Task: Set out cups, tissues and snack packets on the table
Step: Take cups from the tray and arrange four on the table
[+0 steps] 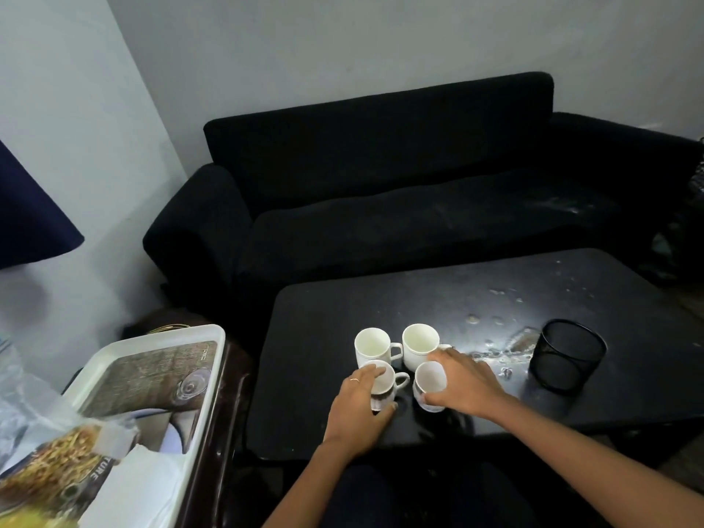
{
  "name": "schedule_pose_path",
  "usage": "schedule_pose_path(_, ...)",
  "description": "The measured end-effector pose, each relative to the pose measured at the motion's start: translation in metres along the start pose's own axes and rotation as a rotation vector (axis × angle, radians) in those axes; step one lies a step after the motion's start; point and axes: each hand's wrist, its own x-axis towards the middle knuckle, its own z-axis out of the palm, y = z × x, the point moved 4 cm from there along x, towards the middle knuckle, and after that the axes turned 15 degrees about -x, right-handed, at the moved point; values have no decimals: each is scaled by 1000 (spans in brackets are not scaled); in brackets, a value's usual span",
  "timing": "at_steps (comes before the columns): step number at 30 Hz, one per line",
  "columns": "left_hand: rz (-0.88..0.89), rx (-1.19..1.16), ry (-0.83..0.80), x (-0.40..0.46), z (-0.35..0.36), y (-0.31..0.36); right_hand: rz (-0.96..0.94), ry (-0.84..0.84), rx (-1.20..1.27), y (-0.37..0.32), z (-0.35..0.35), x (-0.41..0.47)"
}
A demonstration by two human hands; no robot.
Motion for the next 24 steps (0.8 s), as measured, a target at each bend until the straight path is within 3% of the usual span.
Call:
schedule_pose_path(4, 22, -37, 57, 5, -6, -1, 26, 143, -9, -8, -16, 5)
schedule_pose_path(8, 0, -142, 138, 15, -15, -6, -72, 244, 1, -25, -26, 19)
schedule_pose_path(15, -171, -328, 217, 37, -26, -32, -200, 148, 5, -51, -23, 56)
schedule_pose_path(19, -250, -238, 179, 46, -28, -54, -222, 77, -32, -60, -21, 77)
schedule_pose_path(24, -225, -2, 142, 63, -26, -69, -258, -6, -61, -73, -14, 91)
